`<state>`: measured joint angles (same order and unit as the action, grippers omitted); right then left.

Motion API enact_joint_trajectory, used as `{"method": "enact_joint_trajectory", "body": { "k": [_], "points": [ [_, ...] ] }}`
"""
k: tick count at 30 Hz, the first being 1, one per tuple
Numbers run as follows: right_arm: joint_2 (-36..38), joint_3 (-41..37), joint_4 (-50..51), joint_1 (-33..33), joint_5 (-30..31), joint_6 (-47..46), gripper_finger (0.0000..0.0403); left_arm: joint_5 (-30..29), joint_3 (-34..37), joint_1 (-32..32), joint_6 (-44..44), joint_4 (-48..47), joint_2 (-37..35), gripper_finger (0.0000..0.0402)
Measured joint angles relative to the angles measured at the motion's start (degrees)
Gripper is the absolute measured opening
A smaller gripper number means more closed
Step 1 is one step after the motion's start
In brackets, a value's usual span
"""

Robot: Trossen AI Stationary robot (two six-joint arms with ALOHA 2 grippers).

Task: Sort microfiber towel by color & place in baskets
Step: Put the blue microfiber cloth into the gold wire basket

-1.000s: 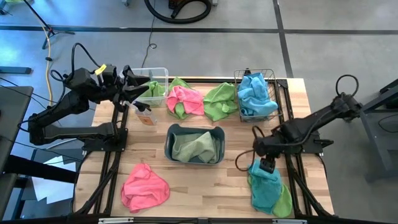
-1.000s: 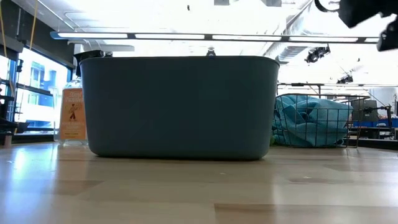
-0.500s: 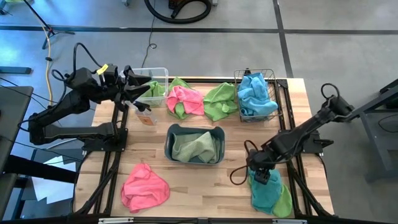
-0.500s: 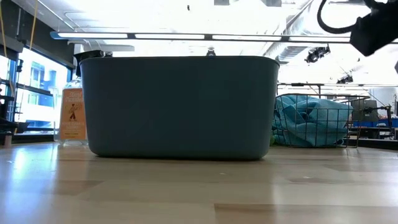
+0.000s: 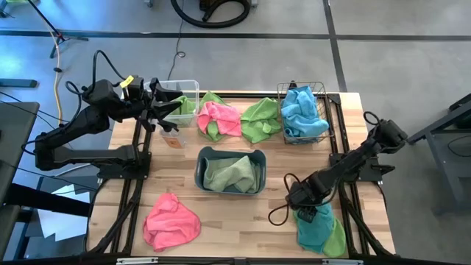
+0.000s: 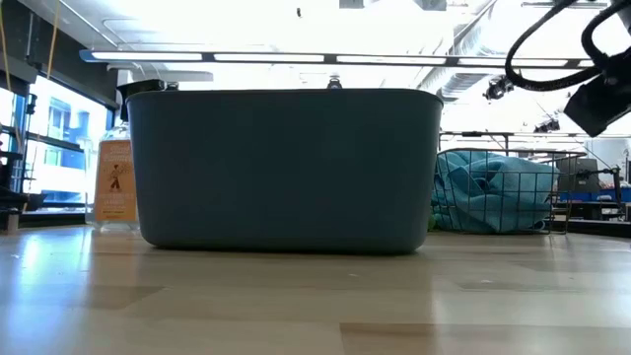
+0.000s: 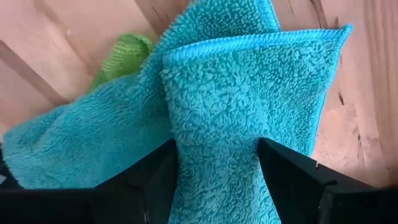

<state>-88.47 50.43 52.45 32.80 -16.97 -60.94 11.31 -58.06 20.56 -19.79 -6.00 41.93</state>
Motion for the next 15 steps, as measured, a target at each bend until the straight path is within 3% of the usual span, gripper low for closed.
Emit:
{"method": "enact_joint_trajectory", "body": {
  "k": [5,11,15],
  "points": [
    [-0.3,0.0,0.4,0.0,0.0,1.4,0.0180,0.0,0.0,0.0,0.0,0.0,0.0,0.0190],
    [0.0,0.0,1.9,0.0,-1.4,3.2,0.0019,0.0,0.0,0.0,0.0,0.0,0.0,0.0190],
    [2.6,2.2,4.8,0.0,-2.7,5.4,0.0011,0.0,0.0,0.0,-0.1,0.0,0.0,0.0190]
  ]
}}
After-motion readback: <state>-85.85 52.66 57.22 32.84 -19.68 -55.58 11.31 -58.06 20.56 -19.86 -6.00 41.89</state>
